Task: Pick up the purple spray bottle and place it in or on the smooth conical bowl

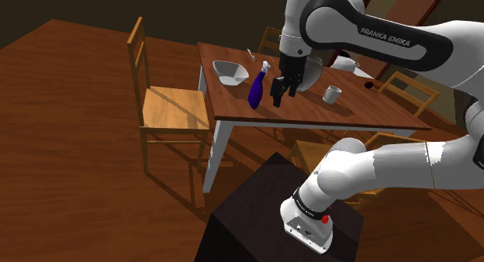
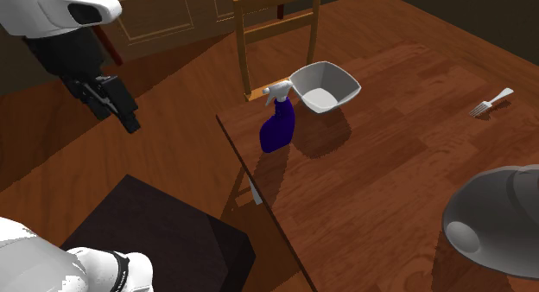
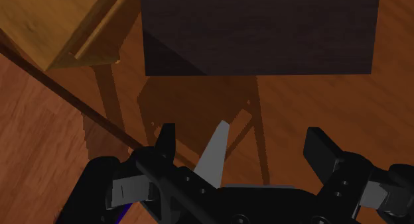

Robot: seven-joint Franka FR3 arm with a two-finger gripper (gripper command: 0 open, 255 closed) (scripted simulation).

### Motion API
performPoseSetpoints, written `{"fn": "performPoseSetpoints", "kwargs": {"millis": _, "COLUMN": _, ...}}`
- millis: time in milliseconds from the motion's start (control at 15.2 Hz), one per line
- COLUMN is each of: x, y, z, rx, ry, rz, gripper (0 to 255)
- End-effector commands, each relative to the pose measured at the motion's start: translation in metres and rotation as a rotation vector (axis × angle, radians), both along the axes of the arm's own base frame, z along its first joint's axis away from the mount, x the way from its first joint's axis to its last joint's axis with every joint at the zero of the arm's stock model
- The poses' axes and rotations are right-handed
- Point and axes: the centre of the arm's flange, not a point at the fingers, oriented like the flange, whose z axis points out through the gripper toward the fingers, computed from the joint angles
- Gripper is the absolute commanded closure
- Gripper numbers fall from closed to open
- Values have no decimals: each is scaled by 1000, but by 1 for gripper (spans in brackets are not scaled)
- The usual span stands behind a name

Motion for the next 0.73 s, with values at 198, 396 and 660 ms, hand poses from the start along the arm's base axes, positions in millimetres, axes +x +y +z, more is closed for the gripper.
{"fn": "performPoseSetpoints", "kwargs": {"millis": 198, "x": 11, "y": -27, "z": -18, "rx": -1, "ry": -71, "rz": -15, "gripper": 0}}
{"fn": "performPoseSetpoints", "kwargs": {"millis": 396, "x": 23, "y": -55, "z": -35, "rx": -3, "ry": -143, "rz": -29, "gripper": 0}}
{"fn": "performPoseSetpoints", "kwargs": {"millis": 660, "x": 39, "y": -92, "z": -56, "rx": -4, "ry": -238, "rz": -49, "gripper": 0}}
